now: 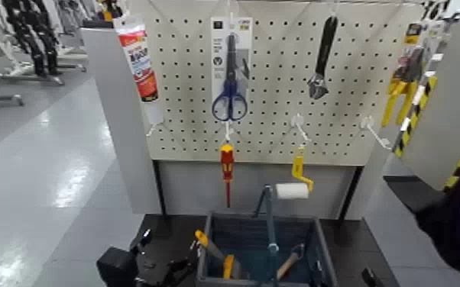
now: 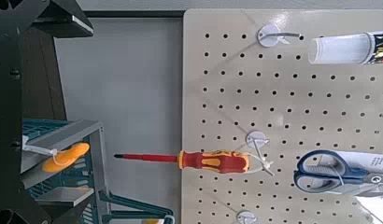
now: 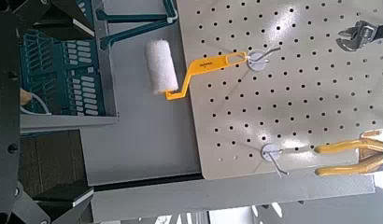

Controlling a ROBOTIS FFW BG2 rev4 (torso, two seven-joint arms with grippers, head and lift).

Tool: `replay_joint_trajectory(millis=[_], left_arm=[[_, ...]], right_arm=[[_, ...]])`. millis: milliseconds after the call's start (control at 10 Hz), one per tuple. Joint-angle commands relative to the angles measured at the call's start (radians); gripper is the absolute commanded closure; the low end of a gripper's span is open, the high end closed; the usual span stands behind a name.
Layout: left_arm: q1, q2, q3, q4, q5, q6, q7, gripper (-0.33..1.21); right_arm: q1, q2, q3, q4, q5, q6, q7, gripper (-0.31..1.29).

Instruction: Put the red screwdriver into the crate.

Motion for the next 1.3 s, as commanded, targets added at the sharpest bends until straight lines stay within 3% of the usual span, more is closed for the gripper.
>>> replay_joint_trajectory(millis=[100, 400, 900, 1100, 1300], left_arm=[[-0.003, 0.001, -0.001, 0.002, 0.001, 0.006, -0.004, 0.11], [-0.023, 0.001, 0.003, 0.009, 0.006, 0.031, -0.033, 0.11], [-0.205, -0.003, 0.02, 0.097, 0.035, 0.128, -0.233, 0.11], [-0.273, 0.021, -0.026, 0.13, 0.066, 0.14, -0.234, 0.1], [-0.346, 0.032, -0.051, 0.173, 0.079, 0.178, -0.303, 0.1]], right_arm=[[0.0, -0.001, 0.001, 0.001, -0.002, 0.001, -0.001, 0.13], [-0.001, -0.001, 0.001, 0.004, -0.003, -0.002, 0.0, 0.13], [-0.008, -0.004, 0.005, 0.01, -0.006, -0.005, 0.0, 0.13], [-0.009, -0.004, 0.007, 0.01, -0.008, -0.005, 0.0, 0.13], [-0.011, -0.004, 0.01, 0.012, -0.008, -0.005, 0.0, 0.13]])
